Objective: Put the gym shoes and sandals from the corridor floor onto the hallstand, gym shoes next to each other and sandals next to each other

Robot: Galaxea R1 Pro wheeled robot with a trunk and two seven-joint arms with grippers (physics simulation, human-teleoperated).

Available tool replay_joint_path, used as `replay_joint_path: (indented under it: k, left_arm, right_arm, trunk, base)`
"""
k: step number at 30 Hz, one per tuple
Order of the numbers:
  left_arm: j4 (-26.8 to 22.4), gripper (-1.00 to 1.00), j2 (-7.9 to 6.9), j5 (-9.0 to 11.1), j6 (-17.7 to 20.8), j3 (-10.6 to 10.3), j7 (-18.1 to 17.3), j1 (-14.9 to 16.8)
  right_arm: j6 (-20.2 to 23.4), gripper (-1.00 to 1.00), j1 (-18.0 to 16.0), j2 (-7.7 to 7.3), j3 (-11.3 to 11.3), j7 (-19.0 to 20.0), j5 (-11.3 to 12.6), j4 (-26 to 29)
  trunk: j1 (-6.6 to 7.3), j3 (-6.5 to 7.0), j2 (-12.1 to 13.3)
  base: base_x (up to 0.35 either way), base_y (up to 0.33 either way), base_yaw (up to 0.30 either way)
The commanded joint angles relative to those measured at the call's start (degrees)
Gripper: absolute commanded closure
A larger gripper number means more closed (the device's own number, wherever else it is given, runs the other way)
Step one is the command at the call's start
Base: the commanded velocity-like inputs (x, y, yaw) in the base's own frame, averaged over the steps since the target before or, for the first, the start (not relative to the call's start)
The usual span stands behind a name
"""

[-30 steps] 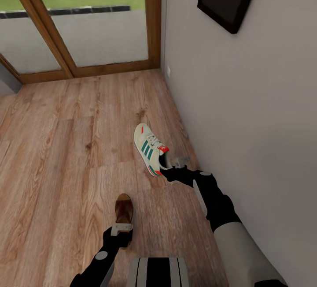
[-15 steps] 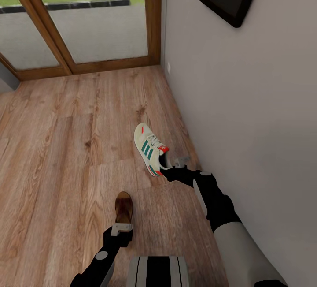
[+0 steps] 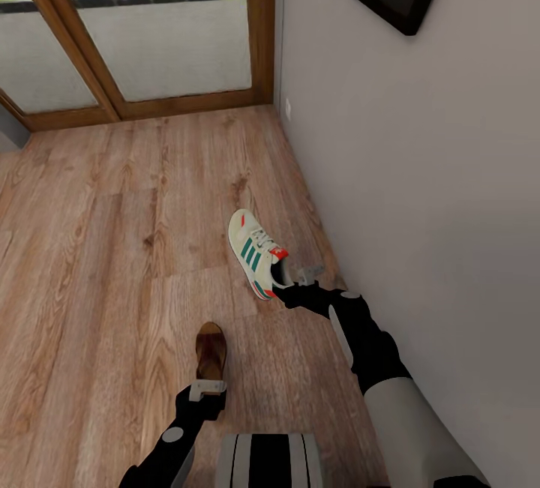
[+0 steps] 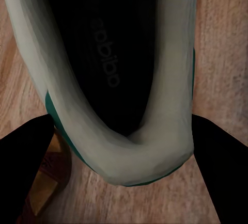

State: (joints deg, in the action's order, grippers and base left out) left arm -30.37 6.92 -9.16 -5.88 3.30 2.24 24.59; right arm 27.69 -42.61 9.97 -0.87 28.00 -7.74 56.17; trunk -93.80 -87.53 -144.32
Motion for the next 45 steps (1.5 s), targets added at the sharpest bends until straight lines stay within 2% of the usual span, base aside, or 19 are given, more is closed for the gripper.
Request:
replay_joint_path:
  k: [1,5,10,18,24,32,40,45]
  left_arm:
    - [0.04,-1.00,0.07,-0.60,-0.24,0.34,0.03,0.02]
    - [0.04,-1.00,0.03,-0.60,-0.25,0.37,0.02,0.02]
    - [0.04,-1.00,0.03,-0.60,-0.27,0.31,-0.04,0.02]
    - [0.04,-1.00,0.03,-0.60,-0.27,0.31,-0.05,0.02]
    - [0.04,-1.00,0.03,-0.60,-0.27,0.31,-0.06,0.02]
    - [0.04,-1.00,0.03,-0.60,-0.27,0.31,-0.05,0.02]
    - [0.04,-1.00,0.03,-0.60,-0.27,0.31,-0.05,0.02]
    - [0.04,-1.00,-0.02,-0.60,-0.29,0.31,-0.05,0.02]
  right_arm:
    - [0.17,1.00,-0.02,0.02,0.08,0.39,-0.56,0.08]
    - [0.17,1.00,-0.02,0.02,0.08,0.39,-0.59,0.08]
    - [0.17,1.00,-0.02,0.02,0.07,0.39,-0.59,0.13]
    - [0.17,1.00,-0.02,0.02,0.08,0.39,-0.59,0.20]
    - [0.17,1.00,-0.02,0.02,0.08,0.39,-0.60,0.25]
    - [0.17,1.00,-0.02,0.02,0.08,0.39,-0.61,0.26]
    - [0.17,1.00,-0.02,0.02,0.08,0.39,-0.60,0.26]
    - [0.17,1.00,-0.02,0.02,0.08,0.39,-0.58,0.26]
  trunk:
    - [0.01,-0.03,-0.01]
    - [0.01,-0.03,-0.01]
    - [-0.12,-1.14,-0.08]
    - [-0.12,-1.14,-0.08]
    - [-0.27,-2.47,-0.16]
    - [-0.27,-2.47,-0.16]
    - [-0.48,-4.24,-0.27]
    - [-0.48,-4.24,-0.27]
  base:
    - [0.000,0.000,0.000]
    - [0.000,0.000,0.000]
    - [0.000,0.000,0.000]
    - [0.000,0.000,0.000]
    - [0.000,0.000,0.000]
    - [0.000,0.000,0.000]
    - [0.000,0.000,0.000]
    - [0.000,0.000,0.000]
